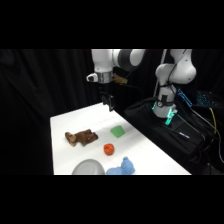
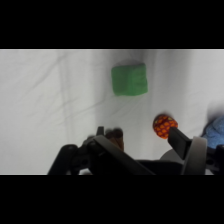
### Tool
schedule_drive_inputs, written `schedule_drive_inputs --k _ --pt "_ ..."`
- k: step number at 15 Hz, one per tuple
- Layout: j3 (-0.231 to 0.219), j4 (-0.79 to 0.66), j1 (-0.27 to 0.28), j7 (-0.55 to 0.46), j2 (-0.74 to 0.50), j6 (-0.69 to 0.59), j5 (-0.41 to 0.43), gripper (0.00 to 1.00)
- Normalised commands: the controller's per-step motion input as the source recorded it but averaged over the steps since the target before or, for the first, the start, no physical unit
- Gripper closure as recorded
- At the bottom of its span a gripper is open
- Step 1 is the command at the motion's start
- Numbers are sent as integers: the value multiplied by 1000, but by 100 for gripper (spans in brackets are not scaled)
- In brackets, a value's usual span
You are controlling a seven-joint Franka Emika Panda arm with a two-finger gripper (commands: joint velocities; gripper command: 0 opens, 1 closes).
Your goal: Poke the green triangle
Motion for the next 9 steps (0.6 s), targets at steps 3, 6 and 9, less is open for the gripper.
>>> schedule_drive_inputs --k 3,6,9 --pt "14 -5 -16 -3 -12 -5 18 0" --pt "9 -59 -19 -24 -26 88 49 0" --pt "-7 -85 -28 -138 31 214 174 25"
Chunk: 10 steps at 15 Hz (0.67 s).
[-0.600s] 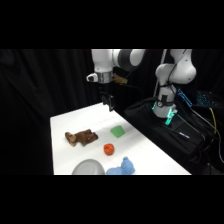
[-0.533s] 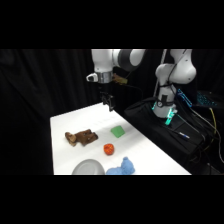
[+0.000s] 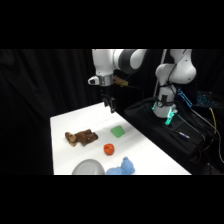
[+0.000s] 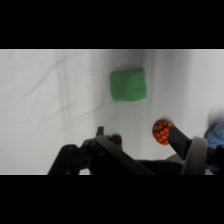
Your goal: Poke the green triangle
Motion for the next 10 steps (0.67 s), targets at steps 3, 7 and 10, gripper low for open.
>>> schedule_drive_inputs --k 3,7,10 --pt "-17 -112 -41 -145 41 290 179 52" --pt "-22 -140 -51 -113 40 283 110 100" --pt "-14 -173 -50 -107 47 311 102 98"
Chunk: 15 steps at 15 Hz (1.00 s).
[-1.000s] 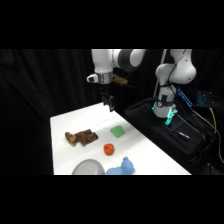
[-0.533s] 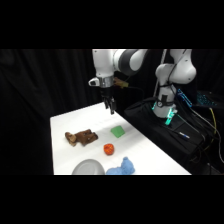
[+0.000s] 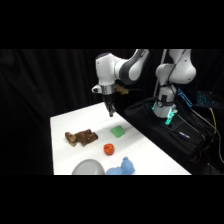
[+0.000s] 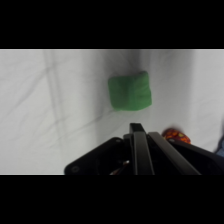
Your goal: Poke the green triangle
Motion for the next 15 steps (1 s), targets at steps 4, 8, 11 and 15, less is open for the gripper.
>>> schedule_drive_inputs --k 4,8,11,15 --pt "8 -146 -38 -133 109 327 145 98" --pt "46 -10 -67 -224 249 344 233 98" --pt "100 173 -130 -283 397 266 271 98" --pt "154 302 -166 -244 470 146 198 99"
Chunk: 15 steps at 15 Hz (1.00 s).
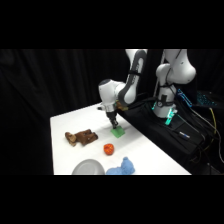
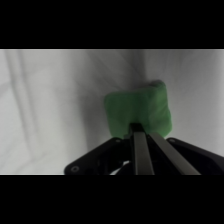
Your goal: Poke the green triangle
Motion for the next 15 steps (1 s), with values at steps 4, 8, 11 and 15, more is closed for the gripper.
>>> schedule_drive_inputs --k 4,8,11,15 --pt "141 321 -150 -182 424 13 124 98" --pt "31 23 -48 -40 67 -19 14 99" --pt "-53 -236 37 74 -312 -90 -86 99" --pt "-85 -250 88 139 -532 -288 -137 99"
